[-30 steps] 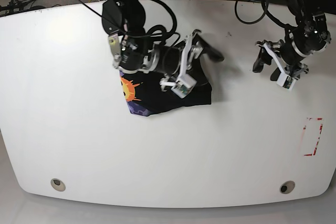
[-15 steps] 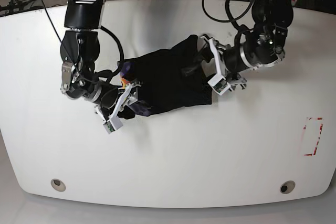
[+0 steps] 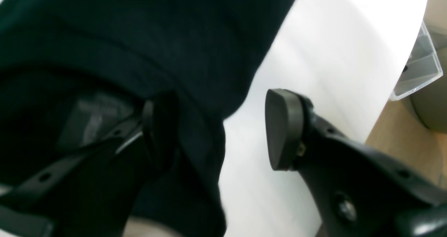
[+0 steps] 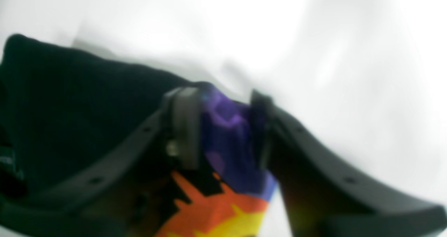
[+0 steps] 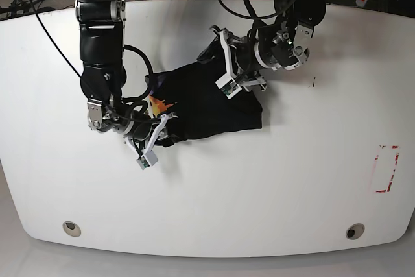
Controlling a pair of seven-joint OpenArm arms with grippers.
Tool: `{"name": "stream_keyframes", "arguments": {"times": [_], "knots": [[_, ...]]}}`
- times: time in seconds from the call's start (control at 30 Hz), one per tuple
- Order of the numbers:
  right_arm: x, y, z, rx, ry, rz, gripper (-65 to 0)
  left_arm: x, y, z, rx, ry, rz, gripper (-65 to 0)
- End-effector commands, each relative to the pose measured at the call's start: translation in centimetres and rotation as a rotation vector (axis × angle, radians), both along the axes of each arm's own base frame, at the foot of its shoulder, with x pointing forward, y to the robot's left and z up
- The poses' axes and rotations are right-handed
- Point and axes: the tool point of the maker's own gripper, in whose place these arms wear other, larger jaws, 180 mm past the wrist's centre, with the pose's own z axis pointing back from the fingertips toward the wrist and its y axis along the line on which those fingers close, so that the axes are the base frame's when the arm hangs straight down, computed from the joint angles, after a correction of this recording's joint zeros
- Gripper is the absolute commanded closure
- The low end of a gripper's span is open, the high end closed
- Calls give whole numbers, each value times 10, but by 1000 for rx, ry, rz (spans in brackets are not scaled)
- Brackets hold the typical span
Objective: Fold the T-shirt properly
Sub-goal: 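Regrasp the bundled shirt with both grippers and lift it, then carry the folded shirt with the left gripper to the table edge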
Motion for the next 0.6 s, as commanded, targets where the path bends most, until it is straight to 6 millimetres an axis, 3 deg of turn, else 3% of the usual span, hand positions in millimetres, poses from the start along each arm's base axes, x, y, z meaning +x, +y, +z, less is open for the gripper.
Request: {"name": "stream_keyframes", "arguments": {"times": [0.0, 0.13, 0.33, 0.57], "knots": [[14, -2, 12, 7, -60, -7, -181, 7, 8, 5, 9, -36, 4, -353], [2, -15, -4, -38, -31, -10, -179, 9, 34, -15, 70, 3, 29, -353], [-17, -44, -3, -78, -51, -19, -178, 43, 79, -44, 154, 57, 92, -354], [-54, -42, -7, -129, -75, 31, -176, 83, 116, -26, 201, -35, 129, -356]]}}
